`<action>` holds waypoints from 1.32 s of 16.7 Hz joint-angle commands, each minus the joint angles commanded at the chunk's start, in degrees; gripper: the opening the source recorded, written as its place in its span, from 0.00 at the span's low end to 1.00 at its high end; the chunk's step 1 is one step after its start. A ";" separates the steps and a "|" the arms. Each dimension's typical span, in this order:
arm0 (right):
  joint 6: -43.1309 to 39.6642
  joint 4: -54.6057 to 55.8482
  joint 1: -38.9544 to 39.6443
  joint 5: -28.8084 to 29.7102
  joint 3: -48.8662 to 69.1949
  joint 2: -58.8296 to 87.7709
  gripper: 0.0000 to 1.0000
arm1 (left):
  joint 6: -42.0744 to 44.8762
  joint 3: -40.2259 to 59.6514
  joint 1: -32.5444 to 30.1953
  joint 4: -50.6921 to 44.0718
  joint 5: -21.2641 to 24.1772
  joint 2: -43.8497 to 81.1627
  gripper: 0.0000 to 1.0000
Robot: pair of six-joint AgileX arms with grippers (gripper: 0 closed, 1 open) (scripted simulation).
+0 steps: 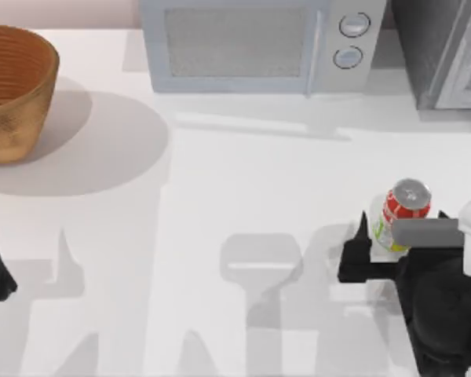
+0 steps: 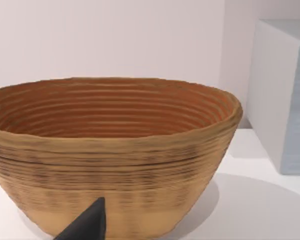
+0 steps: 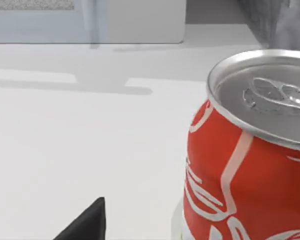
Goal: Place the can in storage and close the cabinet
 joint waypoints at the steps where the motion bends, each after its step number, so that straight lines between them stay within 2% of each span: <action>1: -0.49 -0.62 -1.44 -1.39 1.63 0.69 1.00 | 0.00 0.00 0.00 0.00 0.00 0.00 1.00; 4: -1.57 -2.15 -4.92 -4.73 5.53 2.35 1.00 | 0.00 0.00 0.00 0.00 0.00 0.00 1.00; 8: -1.72 -2.36 -5.40 -5.19 6.05 2.59 1.00 | 0.00 0.00 0.00 0.00 0.00 0.00 1.00; 21: -1.72 -2.36 -5.40 -5.19 6.05 2.59 0.02 | 0.00 0.00 0.00 0.00 0.00 0.00 1.00; 22: -1.72 -2.36 -5.40 -5.19 6.05 2.59 0.00 | 0.00 0.00 0.00 0.00 0.00 0.00 1.00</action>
